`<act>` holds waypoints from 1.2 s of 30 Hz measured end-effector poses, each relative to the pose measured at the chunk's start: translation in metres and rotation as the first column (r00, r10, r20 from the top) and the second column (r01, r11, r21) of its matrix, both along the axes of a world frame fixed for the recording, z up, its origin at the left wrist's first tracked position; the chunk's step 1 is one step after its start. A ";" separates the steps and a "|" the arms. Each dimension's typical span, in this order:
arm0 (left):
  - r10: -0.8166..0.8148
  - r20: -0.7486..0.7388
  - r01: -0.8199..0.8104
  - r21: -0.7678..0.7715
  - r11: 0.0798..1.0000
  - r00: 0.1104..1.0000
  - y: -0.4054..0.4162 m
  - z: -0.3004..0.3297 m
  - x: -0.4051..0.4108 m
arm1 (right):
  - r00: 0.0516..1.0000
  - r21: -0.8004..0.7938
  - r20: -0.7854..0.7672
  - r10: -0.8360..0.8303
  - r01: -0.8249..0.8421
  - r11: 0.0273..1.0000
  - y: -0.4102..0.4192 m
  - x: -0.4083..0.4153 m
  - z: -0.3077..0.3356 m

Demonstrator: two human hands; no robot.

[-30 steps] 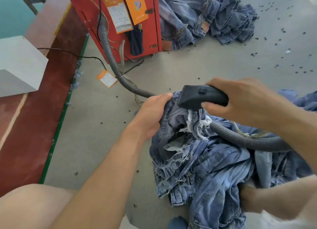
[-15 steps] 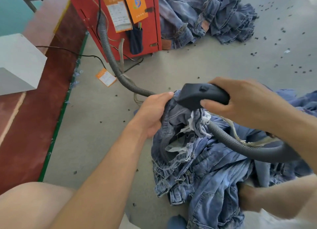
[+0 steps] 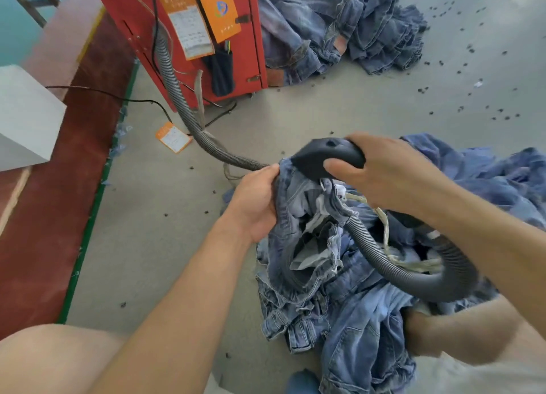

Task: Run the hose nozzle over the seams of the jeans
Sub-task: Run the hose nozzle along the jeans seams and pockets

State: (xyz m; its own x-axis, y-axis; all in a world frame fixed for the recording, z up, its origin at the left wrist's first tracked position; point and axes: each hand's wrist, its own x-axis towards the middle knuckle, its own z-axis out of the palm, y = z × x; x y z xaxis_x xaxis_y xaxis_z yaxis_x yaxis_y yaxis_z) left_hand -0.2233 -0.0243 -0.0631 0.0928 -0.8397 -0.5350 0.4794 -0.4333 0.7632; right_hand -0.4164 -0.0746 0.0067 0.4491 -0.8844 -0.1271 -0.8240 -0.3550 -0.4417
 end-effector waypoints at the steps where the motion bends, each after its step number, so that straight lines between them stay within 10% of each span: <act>1: -0.005 0.016 0.005 -0.001 1.000 1.000 0.000 -0.001 -0.002 | 0.998 -0.002 0.030 -0.059 0.060 0.998 -0.005 -0.001 0.000; 13: 0.079 -0.157 -0.078 0.011 0.997 0.985 -0.004 -0.014 -0.005 | 0.962 0.274 0.227 -0.152 0.087 0.958 -0.002 -0.003 -0.005; 18: 0.056 0.012 -0.056 0.010 0.998 0.998 -0.002 -0.015 0.001 | 0.902 0.263 0.317 -0.294 0.214 0.941 -0.016 -0.021 0.002; 36: -0.025 0.143 0.029 -0.028 0.999 0.989 -0.006 -0.004 -0.004 | 0.997 0.048 0.011 0.075 -0.075 0.996 0.004 -0.019 0.016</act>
